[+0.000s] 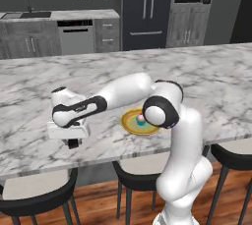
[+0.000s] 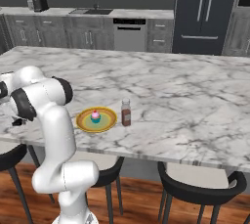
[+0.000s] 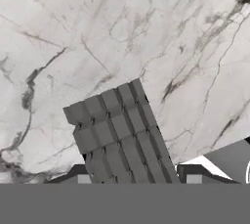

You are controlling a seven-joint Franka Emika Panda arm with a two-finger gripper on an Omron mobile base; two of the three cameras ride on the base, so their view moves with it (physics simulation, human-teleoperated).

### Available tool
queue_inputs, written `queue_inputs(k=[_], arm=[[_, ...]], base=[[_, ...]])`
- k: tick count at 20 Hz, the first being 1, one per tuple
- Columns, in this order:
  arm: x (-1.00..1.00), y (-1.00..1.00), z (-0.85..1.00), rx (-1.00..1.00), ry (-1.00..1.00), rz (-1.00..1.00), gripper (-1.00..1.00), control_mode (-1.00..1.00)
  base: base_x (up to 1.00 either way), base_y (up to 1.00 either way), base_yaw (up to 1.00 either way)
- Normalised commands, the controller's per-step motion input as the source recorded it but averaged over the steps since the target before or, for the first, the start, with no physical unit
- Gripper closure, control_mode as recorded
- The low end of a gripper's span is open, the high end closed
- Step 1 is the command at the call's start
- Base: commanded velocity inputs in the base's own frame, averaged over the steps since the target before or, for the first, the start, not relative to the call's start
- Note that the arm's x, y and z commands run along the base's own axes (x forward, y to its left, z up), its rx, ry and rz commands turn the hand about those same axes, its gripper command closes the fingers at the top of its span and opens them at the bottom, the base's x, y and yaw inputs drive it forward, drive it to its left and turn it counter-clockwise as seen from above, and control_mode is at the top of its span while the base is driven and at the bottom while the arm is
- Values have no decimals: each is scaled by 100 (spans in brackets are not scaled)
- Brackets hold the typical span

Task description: Take the cinnamon bottle from the cabinet and place it on the dining table, next to the plate with the cupcake. Then take the chocolate from the dining counter and place it on the cupcake plate.

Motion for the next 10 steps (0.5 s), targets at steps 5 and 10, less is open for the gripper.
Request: queue_inputs(k=[5,10], arm=[[-44,-100,46,-1,-13,0,100,-100],[-13,-100,40,0,-3,0,100,-100]], base=[[0,0,0],[0,0,0]])
